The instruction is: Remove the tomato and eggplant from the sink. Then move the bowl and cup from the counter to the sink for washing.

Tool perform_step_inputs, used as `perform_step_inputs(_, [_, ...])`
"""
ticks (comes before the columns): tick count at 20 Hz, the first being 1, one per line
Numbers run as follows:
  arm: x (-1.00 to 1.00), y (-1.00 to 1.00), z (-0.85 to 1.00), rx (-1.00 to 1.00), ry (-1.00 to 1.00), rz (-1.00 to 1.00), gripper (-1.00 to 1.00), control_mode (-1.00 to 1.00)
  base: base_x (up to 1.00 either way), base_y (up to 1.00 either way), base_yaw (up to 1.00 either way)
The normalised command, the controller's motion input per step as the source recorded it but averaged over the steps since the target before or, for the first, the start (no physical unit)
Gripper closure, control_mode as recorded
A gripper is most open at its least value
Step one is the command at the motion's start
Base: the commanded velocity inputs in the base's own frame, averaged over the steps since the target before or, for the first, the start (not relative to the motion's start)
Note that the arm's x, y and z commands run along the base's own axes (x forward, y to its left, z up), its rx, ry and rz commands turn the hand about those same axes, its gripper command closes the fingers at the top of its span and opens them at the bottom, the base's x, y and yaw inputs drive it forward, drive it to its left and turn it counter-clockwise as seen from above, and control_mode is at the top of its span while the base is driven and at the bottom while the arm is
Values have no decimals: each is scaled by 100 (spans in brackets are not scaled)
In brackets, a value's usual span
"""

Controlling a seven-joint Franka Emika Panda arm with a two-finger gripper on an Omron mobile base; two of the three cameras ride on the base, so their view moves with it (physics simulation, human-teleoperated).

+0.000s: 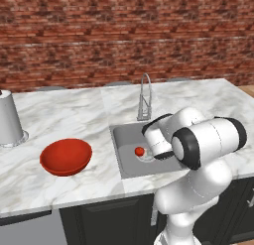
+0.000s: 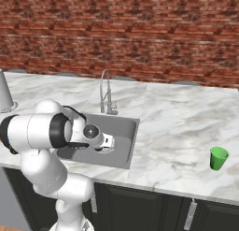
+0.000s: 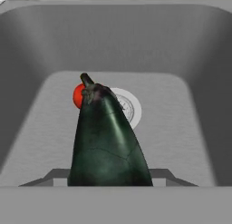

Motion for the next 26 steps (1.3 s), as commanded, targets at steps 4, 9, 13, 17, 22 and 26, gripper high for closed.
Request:
perform_step_inputs(4, [0, 0, 39, 1, 3, -1, 100, -100, 0, 0, 0])
perform_step_inputs(9, [0, 0, 43, 3, 7, 0, 100, -100, 0, 0, 0])
perform_step_inputs(13, [0, 0, 44, 2, 9, 0, 100, -100, 0, 0, 0])
perform_step_inputs(17, [3, -1, 49, 1, 7, 0, 100, -100, 0, 0, 0])
perform_step_inputs(22, [-8, 0, 36, 0, 11, 0, 100, -100, 0, 0, 0])
perform_step_inputs(26, [-20, 0, 28, 0, 13, 0, 100, -100, 0, 0, 0])
